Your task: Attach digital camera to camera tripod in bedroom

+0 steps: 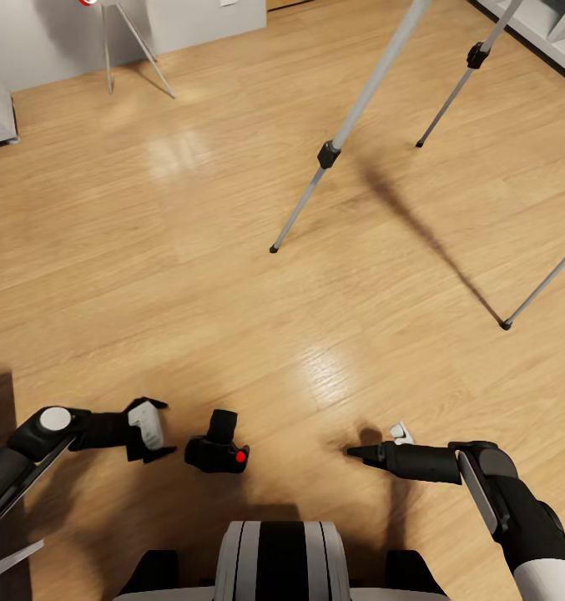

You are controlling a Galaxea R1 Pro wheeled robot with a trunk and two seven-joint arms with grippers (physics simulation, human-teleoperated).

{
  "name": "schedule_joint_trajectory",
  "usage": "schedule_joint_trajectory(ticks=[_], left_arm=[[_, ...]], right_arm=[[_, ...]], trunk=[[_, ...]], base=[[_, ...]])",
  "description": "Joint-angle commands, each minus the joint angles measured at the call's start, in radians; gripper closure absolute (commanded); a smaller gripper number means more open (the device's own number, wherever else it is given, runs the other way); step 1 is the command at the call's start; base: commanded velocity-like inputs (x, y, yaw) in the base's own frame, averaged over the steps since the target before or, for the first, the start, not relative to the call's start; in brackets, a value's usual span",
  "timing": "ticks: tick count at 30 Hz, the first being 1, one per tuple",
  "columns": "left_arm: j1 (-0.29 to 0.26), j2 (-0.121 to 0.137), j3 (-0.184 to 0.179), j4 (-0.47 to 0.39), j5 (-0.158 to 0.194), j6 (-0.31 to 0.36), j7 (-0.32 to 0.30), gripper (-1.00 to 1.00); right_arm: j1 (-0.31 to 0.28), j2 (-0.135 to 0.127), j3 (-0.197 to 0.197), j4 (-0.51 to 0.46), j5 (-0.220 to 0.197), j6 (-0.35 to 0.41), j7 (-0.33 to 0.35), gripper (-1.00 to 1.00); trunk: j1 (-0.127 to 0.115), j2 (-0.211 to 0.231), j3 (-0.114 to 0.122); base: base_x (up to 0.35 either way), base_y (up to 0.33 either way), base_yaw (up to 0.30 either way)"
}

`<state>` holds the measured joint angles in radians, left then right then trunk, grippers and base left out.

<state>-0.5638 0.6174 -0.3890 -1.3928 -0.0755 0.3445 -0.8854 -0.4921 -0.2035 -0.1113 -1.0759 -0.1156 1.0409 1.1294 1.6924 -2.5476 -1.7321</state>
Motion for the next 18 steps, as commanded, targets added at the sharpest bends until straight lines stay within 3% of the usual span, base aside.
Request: schedule_joint_trajectory(ticks=[1, 8, 18], left_arm=[[-0.001, 0.002, -0.002, -0.001, -0.004, 0.0, -0.024, -1.0], [-0.001, 0.008, -0.005, 0.005, -0.009, -0.027, -0.114, -1.0], [-0.001, 0.001, -0.007, 0.025, -0.011, -0.036, -0.138, -1.0]], right_arm=[[0.0, 0.0, 0.0, 0.0, -0.004, 0.006, -0.001, -1.0], [0.0, 0.001, 0.0, 0.0, -0.004, 0.006, -0.017, -1.0], [0.0, 0.002, -0.001, -0.001, -0.004, 0.006, -0.031, -1.0]], trunk=[[0.0, 0.0, -0.001], [0.0, 0.0, -0.001], [0.0, 0.0, -0.001]], base=[[0.0, 0.0, 0.0], [0.0, 0.0, 0.0], [0.0, 0.0, 0.0]])
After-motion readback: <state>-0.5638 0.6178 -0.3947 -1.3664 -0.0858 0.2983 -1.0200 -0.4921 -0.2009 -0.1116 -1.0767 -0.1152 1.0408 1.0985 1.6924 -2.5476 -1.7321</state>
